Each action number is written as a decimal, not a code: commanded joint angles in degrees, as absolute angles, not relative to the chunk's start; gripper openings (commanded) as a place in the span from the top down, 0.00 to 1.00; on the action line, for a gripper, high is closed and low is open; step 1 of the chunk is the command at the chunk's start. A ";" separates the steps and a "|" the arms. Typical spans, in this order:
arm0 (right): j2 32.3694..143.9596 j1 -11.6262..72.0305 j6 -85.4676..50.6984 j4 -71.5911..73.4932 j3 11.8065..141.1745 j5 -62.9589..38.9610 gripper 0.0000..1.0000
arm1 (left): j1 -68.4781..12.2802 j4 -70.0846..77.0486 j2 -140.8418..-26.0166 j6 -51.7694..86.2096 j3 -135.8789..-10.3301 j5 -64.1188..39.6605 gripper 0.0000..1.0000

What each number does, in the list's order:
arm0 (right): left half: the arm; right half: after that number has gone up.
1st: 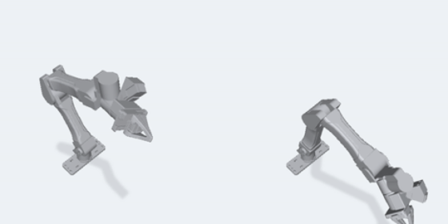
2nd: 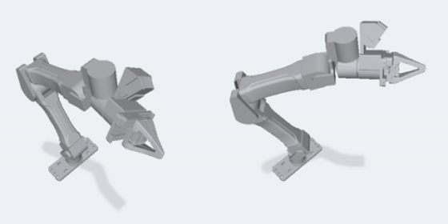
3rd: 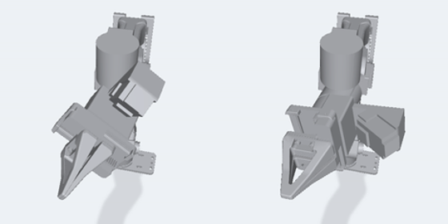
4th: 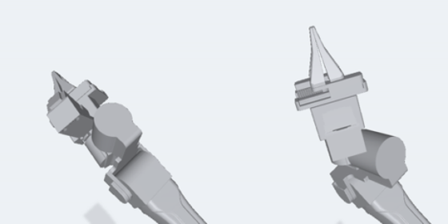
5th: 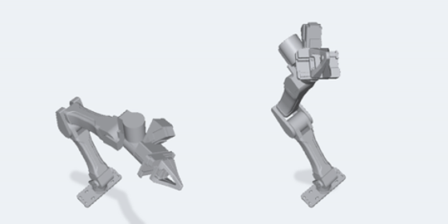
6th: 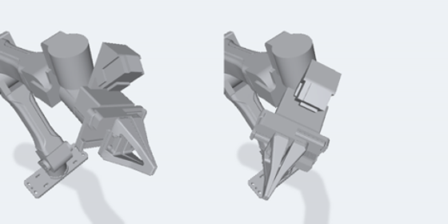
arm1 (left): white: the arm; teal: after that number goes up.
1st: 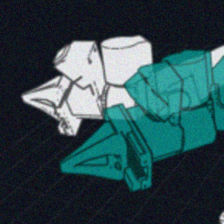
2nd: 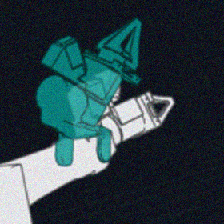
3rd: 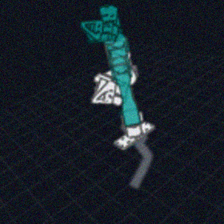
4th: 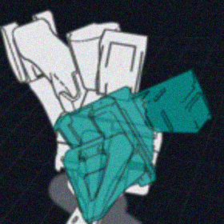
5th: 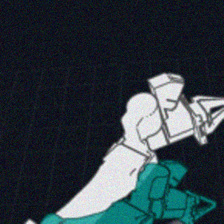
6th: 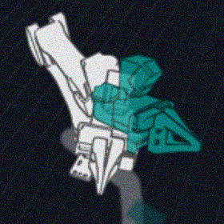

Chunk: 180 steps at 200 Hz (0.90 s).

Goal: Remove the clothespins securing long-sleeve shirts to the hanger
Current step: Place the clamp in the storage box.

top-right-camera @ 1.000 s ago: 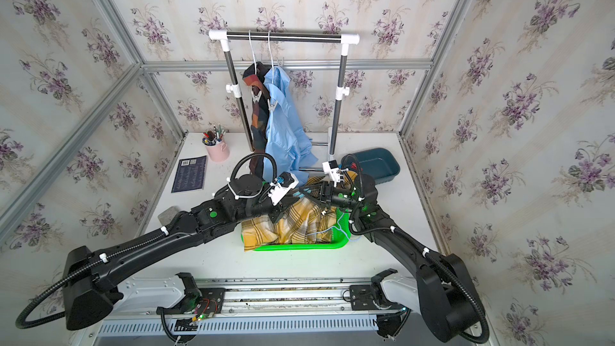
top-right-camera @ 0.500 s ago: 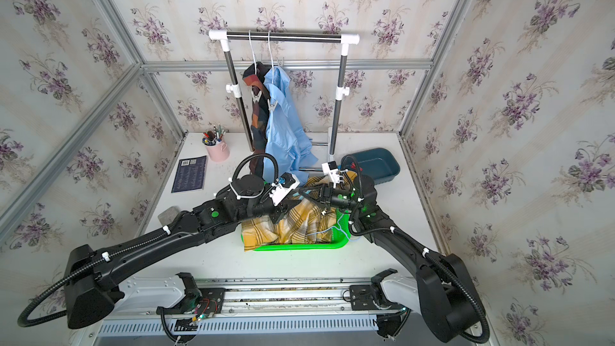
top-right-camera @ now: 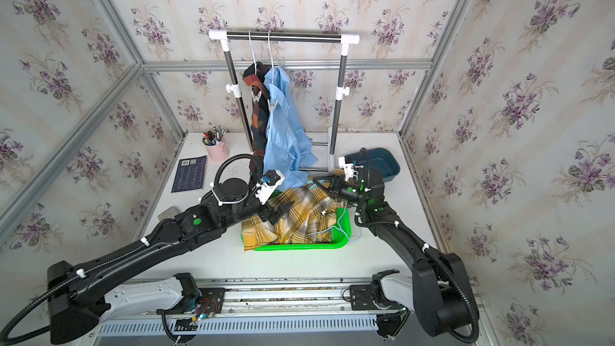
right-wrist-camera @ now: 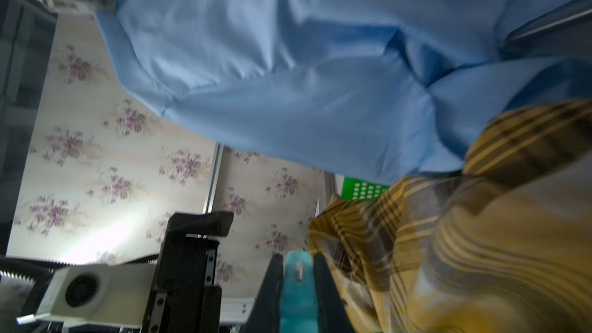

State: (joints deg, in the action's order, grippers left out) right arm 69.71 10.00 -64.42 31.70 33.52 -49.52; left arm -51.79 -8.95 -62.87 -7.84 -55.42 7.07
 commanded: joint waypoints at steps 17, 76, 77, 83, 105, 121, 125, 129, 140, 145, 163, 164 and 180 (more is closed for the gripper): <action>76.97 -2.91 -55.83 21.93 38.34 -37.94 0.95 | -51.94 -14.37 -60.36 -5.16 -54.44 9.00 0.01; 96.86 -7.38 -52.33 23.72 49.16 -23.80 0.92 | -56.61 -17.80 -61.08 -4.66 -53.37 9.09 0.01; 97.30 -7.38 -52.36 23.68 49.41 -23.81 0.92 | -56.69 -17.87 -61.21 -4.70 -53.40 9.03 0.01; 99.10 -7.38 -52.47 23.67 51.09 -23.29 0.93 | -57.07 -18.10 -61.86 -4.66 -53.72 8.67 0.01; 104.23 -7.47 -50.93 20.11 58.06 -19.92 0.88 | -57.99 -18.28 -63.38 -4.58 -54.18 8.02 0.01; 107.36 -7.52 -49.81 15.33 62.88 -18.36 0.75 | -58.18 -18.28 -63.63 -4.53 -54.23 7.74 0.01; 107.77 -7.56 -49.59 14.61 63.71 -17.97 0.71 | -58.17 -18.28 -63.63 -4.51 -54.18 7.67 0.01; 108.11 -7.55 -49.35 13.74 64.40 -17.56 0.68 | -58.17 -18.28 -63.56 -4.49 -54.13 7.65 0.01; 108.52 -7.61 -49.13 12.16 65.45 -16.96 0.55 | -58.18 -18.27 -63.63 -4.33 -54.06 8.01 0.01; 108.45 -7.60 -49.13 11.91 65.60 -16.73 0.51 | -58.18 -18.28 -63.78 -4.23 -54.09 8.23 0.01; 107.81 -7.65 -49.13 11.14 65.19 -16.40 0.42 | -58.27 -18.28 -64.55 -4.19 -54.47 8.20 0.01; 107.78 -7.65 -49.13 11.15 65.20 -16.51 0.41 | -58.27 -18.28 -64.57 -4.16 -54.48 8.18 0.01; 105.94 -7.65 -49.08 11.77 63.29 -17.11 0.38 | -58.27 -18.28 -65.23 -4.11 -54.83 7.83 0.01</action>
State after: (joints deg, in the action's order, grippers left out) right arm 107.72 -7.55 -49.50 13.28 64.77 -18.37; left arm -58.22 -18.63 -64.60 -5.23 -53.95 8.25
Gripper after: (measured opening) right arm 0.620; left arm 0.993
